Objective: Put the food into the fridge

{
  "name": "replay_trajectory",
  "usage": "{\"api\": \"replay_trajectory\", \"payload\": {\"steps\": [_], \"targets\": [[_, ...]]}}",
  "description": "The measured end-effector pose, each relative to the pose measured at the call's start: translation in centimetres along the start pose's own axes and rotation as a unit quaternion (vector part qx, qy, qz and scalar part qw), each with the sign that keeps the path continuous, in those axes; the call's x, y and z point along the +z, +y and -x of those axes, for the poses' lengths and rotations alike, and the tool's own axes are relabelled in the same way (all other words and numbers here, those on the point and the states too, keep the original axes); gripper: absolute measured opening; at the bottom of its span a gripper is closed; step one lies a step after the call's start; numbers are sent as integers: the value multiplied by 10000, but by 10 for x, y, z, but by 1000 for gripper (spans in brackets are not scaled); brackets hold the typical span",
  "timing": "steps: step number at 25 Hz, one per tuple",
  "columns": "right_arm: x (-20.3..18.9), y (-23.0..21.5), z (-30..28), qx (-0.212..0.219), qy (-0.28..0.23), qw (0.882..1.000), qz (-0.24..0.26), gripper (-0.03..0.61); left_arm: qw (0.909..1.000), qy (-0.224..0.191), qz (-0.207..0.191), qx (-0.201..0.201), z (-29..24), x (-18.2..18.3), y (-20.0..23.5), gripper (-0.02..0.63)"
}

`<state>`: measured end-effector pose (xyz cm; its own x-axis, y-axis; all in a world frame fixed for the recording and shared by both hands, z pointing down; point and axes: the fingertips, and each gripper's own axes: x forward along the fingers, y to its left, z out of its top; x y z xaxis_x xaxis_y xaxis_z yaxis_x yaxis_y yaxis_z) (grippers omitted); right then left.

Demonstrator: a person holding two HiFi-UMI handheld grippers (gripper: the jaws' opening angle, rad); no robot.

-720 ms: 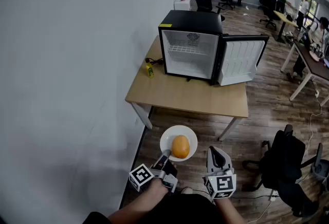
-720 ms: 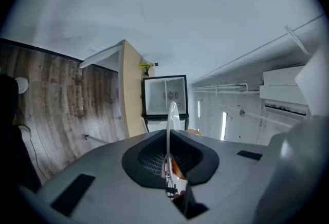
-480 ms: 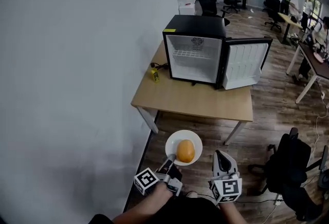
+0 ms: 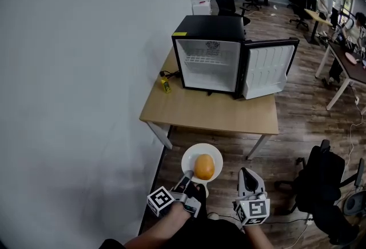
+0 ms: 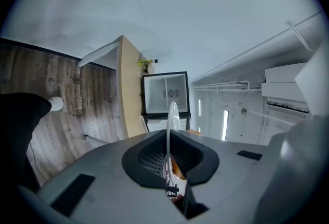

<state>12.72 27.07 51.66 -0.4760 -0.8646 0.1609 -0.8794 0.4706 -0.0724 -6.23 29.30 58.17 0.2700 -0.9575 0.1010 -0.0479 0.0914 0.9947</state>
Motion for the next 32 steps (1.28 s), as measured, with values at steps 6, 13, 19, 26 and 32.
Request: {"api": "replay_trajectory", "payload": {"steps": [6,13,19,26,32], "targets": [[-3,-16,-28,-80,87,9999,24,60,9998,146,-33,89,-41,12,8,21],[4,-56,-87,-234,260,9994,50,60,9990,410,-78,180,-116,23,13,21],[26,-82,-151,-316,325,9989,124,60,9987,503,-109,27,-188,57,-3,20],[41,-102,-216,-469,444,9978,142,60,9980,633,64,-64,-257,94,-17,21],[59,-116,-272,-677,256,9973,136,60,9973,725,-12,94,-297,123,-18,21]]}}
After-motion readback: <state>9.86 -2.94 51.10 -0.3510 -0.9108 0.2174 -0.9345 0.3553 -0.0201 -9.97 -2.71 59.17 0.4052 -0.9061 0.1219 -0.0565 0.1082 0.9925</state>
